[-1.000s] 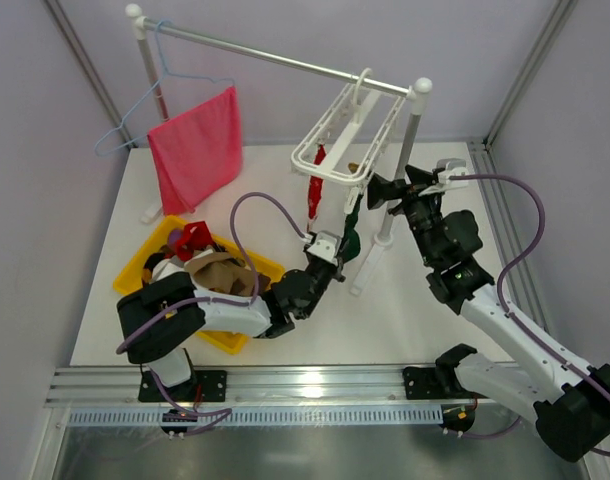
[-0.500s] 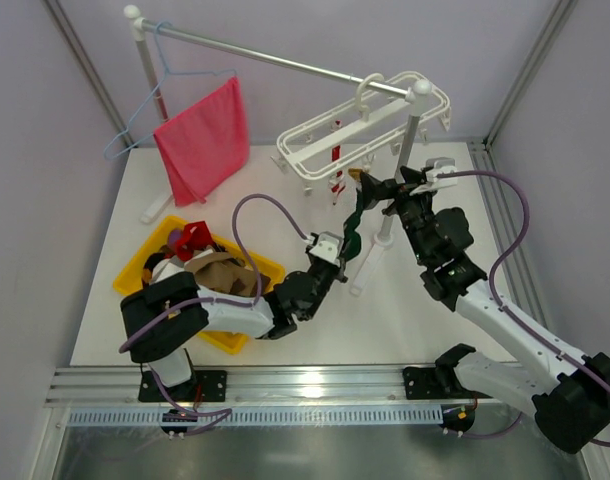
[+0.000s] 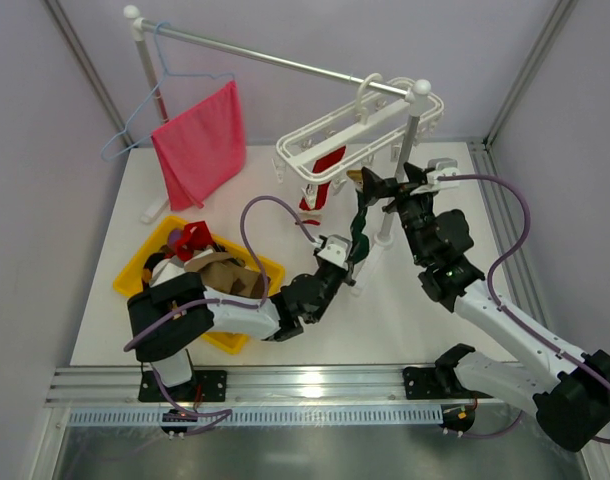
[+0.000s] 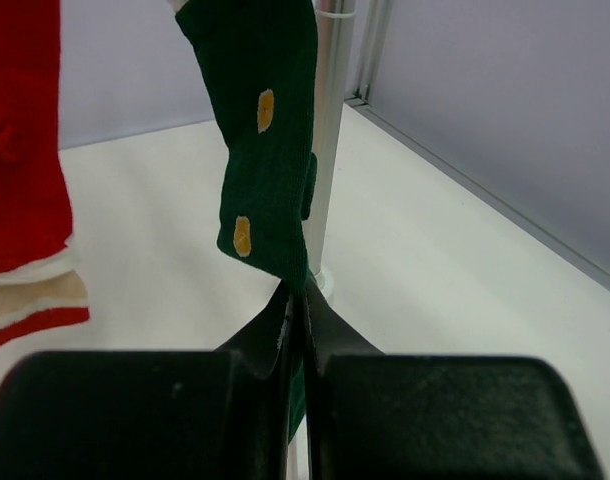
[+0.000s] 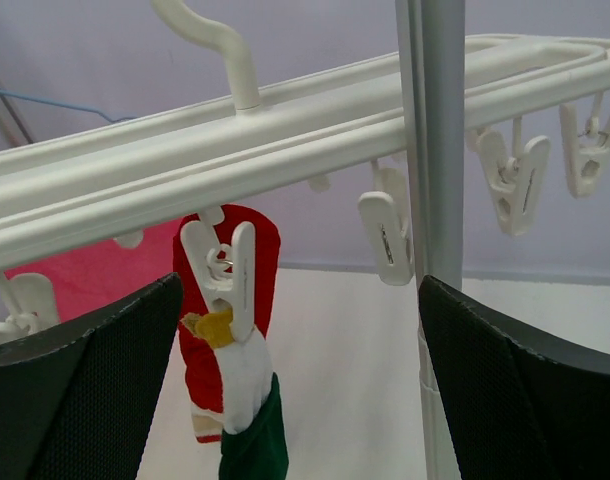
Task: Remove the socks clipped to the hanger
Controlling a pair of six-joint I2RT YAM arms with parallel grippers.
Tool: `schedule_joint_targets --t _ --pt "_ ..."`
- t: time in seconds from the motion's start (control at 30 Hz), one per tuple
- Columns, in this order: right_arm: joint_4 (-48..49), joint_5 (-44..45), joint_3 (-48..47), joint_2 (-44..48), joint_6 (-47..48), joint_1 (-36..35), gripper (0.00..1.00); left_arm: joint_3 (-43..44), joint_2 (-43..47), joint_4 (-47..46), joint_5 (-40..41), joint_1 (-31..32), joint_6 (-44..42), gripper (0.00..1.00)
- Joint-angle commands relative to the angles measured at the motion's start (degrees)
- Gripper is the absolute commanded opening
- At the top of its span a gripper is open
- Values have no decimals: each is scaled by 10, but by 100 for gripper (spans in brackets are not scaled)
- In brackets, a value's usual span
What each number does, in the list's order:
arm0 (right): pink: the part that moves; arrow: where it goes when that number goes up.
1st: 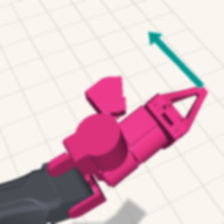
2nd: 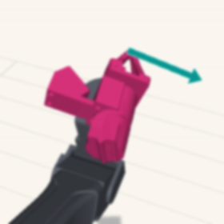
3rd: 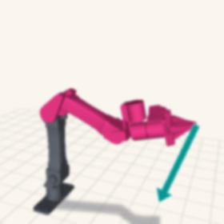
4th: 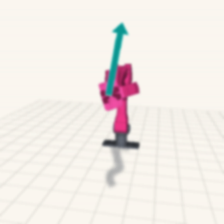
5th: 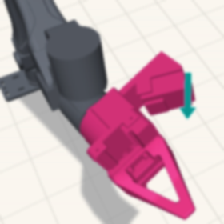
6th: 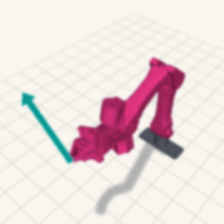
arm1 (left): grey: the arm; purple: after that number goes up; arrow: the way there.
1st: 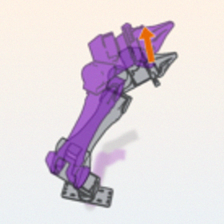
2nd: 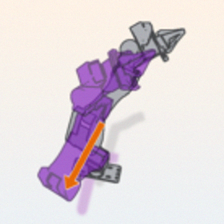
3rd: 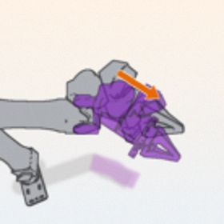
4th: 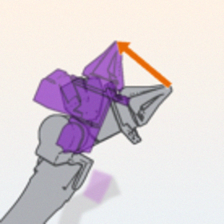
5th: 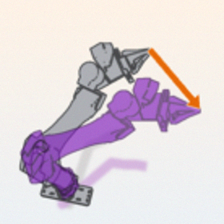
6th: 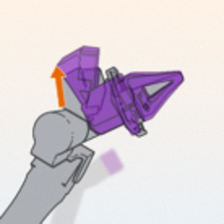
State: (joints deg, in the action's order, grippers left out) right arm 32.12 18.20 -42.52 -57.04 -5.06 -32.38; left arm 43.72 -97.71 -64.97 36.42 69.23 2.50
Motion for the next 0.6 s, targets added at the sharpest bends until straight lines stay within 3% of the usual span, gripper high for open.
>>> schedule_joint_targets --t 0.0,0.57 --pt "35 5 -4 3 2 -7 99 22 -6 -42 11 5 -6 0" --pt "37 10 -39 -49 17 -15 95 33 -16 -52 15 31 -42 0"
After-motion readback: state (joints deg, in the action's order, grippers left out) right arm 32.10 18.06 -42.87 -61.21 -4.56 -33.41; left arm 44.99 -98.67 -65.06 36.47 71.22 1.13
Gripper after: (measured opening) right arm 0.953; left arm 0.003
